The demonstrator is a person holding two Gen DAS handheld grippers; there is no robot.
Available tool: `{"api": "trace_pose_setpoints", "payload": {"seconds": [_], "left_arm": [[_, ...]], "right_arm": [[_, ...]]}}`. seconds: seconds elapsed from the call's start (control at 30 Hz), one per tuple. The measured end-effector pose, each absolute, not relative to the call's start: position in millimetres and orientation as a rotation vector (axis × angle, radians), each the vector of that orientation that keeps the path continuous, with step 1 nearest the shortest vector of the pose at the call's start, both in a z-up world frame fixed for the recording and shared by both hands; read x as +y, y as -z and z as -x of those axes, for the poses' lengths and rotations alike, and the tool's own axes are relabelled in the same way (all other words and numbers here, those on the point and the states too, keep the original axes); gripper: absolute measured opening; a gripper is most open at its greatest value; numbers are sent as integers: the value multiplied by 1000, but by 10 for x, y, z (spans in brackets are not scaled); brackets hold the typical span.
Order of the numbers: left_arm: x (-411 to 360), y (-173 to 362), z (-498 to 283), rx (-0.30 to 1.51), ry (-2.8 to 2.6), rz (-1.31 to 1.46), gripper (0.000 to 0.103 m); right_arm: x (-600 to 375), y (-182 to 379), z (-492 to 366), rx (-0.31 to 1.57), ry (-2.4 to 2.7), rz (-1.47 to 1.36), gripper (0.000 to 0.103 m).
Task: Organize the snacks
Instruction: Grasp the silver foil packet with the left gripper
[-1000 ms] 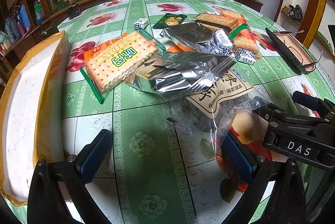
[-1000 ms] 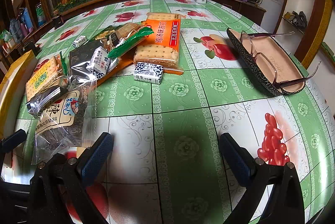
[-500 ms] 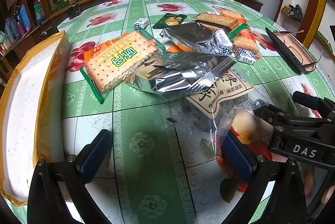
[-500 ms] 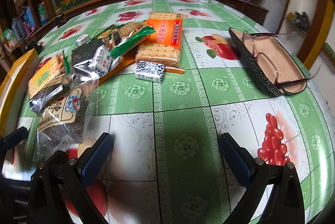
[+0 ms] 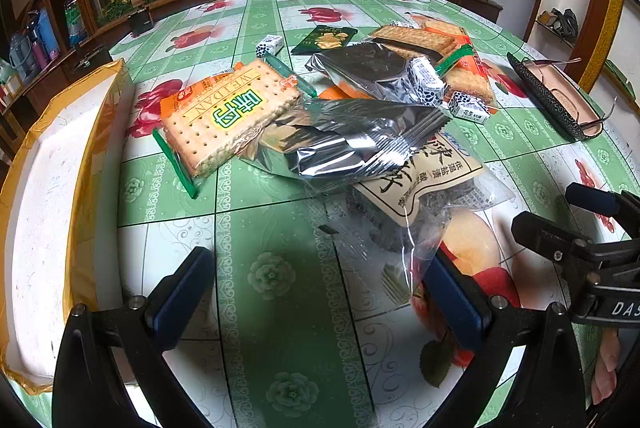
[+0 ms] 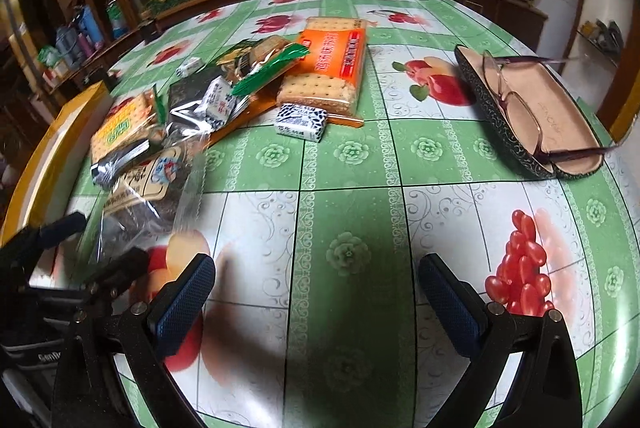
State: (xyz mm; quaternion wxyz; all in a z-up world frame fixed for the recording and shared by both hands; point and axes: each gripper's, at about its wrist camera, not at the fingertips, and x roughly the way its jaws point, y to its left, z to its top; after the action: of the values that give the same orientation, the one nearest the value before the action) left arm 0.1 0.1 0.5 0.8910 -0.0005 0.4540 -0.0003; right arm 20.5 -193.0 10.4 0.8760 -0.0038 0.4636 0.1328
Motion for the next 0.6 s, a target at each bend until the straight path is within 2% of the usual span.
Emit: {"api": "trace_pose_setpoints", "payload": {"seconds": [0.3,0.6], "left_arm": [[5,-5,-5,942,1,1,103],[9,-16,-12,959,5,-1,103]], "right_arm": [[-1978,-114,-244,938,-275,-36,102],[-2385,-131,-236,893,-404,-331,103]]}}
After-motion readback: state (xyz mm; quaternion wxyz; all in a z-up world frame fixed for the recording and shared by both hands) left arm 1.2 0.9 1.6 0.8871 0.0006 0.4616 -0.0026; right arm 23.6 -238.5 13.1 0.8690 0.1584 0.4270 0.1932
